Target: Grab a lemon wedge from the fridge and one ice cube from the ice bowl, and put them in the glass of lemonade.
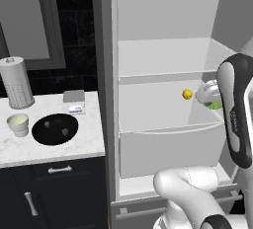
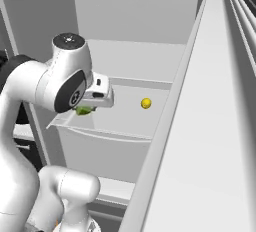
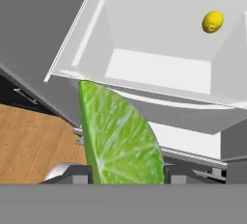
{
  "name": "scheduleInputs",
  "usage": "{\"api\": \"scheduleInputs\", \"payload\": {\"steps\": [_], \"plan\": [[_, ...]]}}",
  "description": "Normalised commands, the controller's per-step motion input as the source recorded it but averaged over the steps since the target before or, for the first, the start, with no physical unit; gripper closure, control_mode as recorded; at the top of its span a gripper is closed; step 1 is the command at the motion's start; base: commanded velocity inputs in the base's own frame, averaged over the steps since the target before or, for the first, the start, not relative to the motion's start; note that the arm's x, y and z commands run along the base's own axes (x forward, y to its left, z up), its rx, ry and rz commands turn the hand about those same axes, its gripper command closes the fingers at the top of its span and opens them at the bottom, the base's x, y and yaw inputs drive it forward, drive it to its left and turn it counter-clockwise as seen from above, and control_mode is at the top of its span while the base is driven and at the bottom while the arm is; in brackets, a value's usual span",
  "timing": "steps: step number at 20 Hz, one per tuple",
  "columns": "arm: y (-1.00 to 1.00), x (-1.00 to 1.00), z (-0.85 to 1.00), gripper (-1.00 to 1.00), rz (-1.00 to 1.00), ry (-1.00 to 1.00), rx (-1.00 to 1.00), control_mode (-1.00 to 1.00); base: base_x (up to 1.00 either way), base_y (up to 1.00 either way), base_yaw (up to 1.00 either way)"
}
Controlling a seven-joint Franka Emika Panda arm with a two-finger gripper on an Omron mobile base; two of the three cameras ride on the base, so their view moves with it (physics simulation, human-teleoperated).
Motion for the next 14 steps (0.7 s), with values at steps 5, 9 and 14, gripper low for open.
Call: {"api": "scheduleInputs", "payload": {"steps": [5,9,14], "plan": [[0.53,-0.83,-0.53,1.0,0.0,0.04,0.0,-1.0,0.0,0.0,0.0],[0.24,-0.52,-0.32,1.0,0.0,0.04,0.0,-1.0,0.0,0.0,0.0],[0.0,-0.03,0.0,1.0,0.0,0.0,0.0,-1.0,0.0,0.0,0.0]]}}
